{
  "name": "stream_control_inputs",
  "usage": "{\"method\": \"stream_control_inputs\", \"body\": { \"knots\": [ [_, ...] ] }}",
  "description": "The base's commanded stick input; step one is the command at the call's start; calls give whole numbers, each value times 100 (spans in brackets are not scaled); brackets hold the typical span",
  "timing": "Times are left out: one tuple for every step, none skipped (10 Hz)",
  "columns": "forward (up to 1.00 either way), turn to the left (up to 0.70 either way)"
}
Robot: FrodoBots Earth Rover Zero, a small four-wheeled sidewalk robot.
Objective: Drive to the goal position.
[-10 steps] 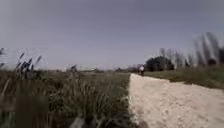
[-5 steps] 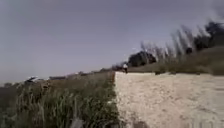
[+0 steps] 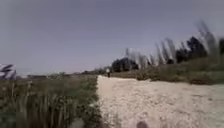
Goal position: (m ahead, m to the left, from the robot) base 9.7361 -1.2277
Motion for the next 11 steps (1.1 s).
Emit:
{"method": "stream_control_inputs", "body": {
  "knots": [
    [0, -11],
    [12, 0],
    [31, 0],
    [49, 0],
    [67, 0],
    [70, 0],
    [70, 0],
    [70, 0],
    [70, 0],
    [70, 0],
    [70, 0]
  ]
}}
